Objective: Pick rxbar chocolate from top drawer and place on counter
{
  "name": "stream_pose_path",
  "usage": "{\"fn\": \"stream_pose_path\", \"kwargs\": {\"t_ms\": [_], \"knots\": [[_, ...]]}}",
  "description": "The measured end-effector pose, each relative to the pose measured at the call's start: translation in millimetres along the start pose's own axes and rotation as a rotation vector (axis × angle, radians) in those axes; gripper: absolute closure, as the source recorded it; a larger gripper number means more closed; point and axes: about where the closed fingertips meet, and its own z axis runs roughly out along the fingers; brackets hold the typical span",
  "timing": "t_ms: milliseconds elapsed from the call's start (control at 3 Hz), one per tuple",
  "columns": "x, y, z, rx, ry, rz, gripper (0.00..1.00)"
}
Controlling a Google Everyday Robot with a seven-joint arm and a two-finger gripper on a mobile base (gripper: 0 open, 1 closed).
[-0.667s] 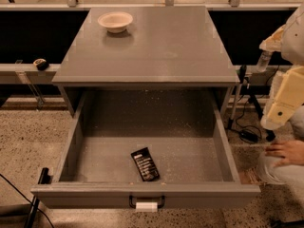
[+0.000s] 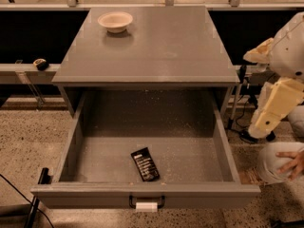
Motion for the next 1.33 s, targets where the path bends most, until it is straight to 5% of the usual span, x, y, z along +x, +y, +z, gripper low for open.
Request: {"fn": "stream_pose_path", "kwargs": {"t_ms": [333, 1333], "knots": [[-16.9, 20.8, 31.2, -0.061, -0.137, -0.083, 0.0], [-39.1, 43.8, 65.9, -0.113, -0.194, -0.158, 0.0]]}}
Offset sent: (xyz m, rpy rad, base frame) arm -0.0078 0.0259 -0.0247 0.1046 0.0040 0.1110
